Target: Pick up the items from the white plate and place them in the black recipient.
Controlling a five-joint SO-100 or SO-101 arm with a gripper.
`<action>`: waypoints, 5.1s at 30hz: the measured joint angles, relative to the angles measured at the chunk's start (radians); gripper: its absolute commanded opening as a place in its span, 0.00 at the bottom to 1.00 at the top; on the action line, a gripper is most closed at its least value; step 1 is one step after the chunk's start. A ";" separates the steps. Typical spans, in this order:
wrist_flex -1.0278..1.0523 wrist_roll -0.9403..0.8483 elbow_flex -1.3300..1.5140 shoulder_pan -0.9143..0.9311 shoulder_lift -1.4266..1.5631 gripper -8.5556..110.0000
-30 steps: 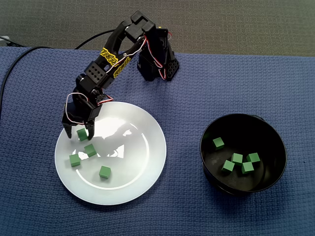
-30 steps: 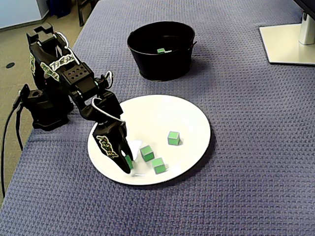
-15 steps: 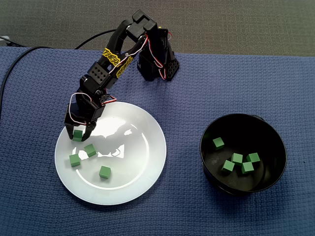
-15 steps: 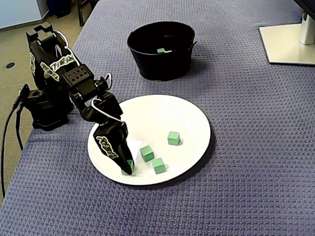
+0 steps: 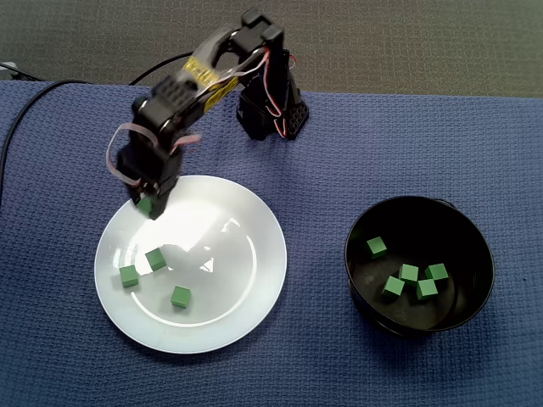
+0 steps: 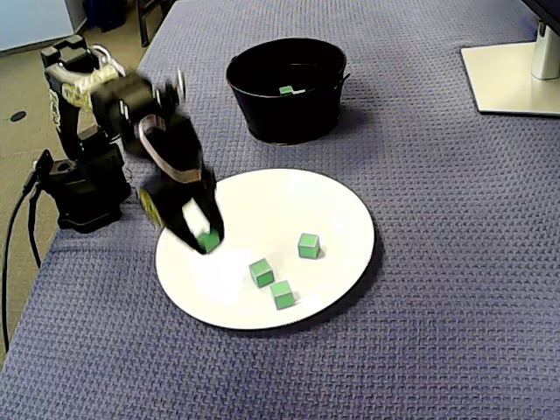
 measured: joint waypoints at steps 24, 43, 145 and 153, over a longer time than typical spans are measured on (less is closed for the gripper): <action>0.265 1.141 -0.537 -1.181 -0.147 0.07; 0.287 1.042 -0.640 -1.264 -0.410 0.39; 0.232 1.039 -0.426 -0.854 0.333 0.07; 0.195 0.868 -0.526 -1.195 0.026 0.07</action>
